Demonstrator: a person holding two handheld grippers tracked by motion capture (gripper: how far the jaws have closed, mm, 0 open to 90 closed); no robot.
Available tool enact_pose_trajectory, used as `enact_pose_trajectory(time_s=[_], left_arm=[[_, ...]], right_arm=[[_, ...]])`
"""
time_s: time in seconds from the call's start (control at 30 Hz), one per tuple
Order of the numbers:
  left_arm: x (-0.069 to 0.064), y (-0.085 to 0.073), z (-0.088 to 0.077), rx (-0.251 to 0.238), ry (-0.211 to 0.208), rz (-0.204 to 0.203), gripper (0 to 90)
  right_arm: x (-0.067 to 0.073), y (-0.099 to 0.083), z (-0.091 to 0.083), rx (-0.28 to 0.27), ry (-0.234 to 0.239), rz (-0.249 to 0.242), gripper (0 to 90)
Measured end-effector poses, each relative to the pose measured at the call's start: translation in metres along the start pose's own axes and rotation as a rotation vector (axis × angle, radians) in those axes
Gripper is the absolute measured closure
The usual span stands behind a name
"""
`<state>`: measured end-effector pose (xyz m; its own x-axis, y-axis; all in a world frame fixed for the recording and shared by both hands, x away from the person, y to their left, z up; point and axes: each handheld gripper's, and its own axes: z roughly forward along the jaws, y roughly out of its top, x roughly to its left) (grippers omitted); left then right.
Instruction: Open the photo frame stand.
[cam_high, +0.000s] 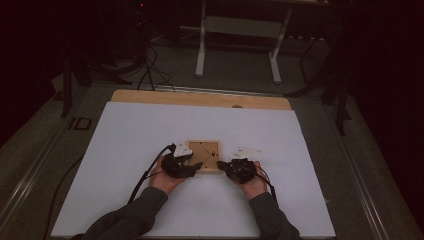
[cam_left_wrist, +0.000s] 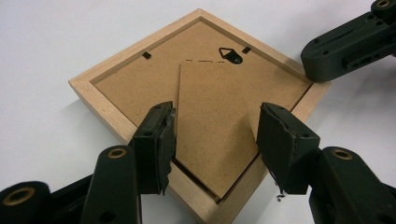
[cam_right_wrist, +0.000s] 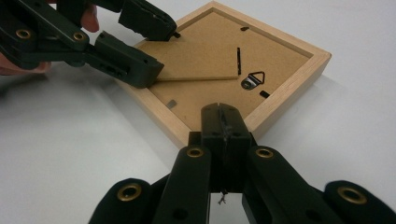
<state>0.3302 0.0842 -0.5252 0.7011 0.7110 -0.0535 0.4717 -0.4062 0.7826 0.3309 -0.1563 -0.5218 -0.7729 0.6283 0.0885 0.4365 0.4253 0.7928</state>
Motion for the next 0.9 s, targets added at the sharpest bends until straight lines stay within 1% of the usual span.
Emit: enact_pose_trajectory(time_s=[0.17,0.27,0.33,0.57,0.67,0.77,0.87,0.9], left_arm=[[-0.001,0.0,0.002,-0.007,0.011,0.0,47.8],[-0.002,0.0,0.002,-0.003,0.023,0.018,48.5],[-0.004,0.0,0.003,-0.006,0.029,0.025,50.8],[-0.004,0.002,0.001,-0.007,0.031,0.011,51.2],[-0.004,0.003,0.001,-0.002,0.031,0.01,51.2],[-0.004,0.006,-0.001,-0.002,0.029,0.001,51.3],[-0.004,0.01,-0.003,0.004,0.03,0.007,51.3],[-0.004,0.011,-0.003,0.003,0.031,0.004,51.3]], right_arm=[[0.001,0.0,0.001,0.0,0.001,-0.008,90.0],[0.002,0.001,0.003,0.006,0.001,-0.019,90.0],[0.003,0.001,0.005,0.007,-0.004,-0.027,90.0],[0.003,0.001,0.006,0.006,0.003,-0.025,90.0],[0.003,0.002,0.007,0.006,0.003,-0.024,90.0],[0.003,0.002,0.008,0.007,0.0,-0.025,90.0],[0.003,0.002,0.008,0.007,0.0,-0.025,90.0],[0.003,0.002,0.009,0.007,0.0,-0.024,90.0]])
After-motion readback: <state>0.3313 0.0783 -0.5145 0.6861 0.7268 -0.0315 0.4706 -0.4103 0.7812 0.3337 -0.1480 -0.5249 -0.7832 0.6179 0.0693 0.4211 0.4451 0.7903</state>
